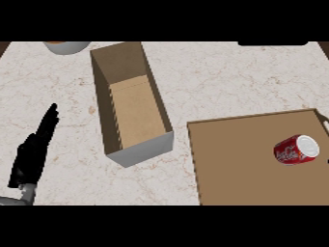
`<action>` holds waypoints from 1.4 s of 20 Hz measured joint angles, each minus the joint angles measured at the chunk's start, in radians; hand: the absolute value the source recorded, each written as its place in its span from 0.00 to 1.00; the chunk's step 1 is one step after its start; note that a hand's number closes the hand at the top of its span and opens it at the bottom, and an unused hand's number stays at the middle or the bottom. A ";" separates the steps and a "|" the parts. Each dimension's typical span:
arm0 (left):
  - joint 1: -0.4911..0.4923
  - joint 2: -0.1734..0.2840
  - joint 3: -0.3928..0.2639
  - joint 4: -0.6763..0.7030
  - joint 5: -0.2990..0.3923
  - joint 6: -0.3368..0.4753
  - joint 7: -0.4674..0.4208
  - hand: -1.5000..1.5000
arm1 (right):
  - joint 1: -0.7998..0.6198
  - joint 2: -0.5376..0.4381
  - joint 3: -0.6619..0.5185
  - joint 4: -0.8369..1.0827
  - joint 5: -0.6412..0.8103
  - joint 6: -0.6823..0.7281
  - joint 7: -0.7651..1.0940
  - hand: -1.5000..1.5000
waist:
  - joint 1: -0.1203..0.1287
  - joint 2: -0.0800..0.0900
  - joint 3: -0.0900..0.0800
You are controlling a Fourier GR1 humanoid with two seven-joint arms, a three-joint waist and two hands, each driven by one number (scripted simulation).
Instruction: Pick the can from the tray and place it in the cardboard box
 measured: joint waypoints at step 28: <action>0.031 -0.078 0.059 -0.049 -0.090 -0.057 0.028 0.50 | -0.157 0.061 0.228 -0.131 0.047 0.365 0.601 0.00 | 0.012 0.005 0.006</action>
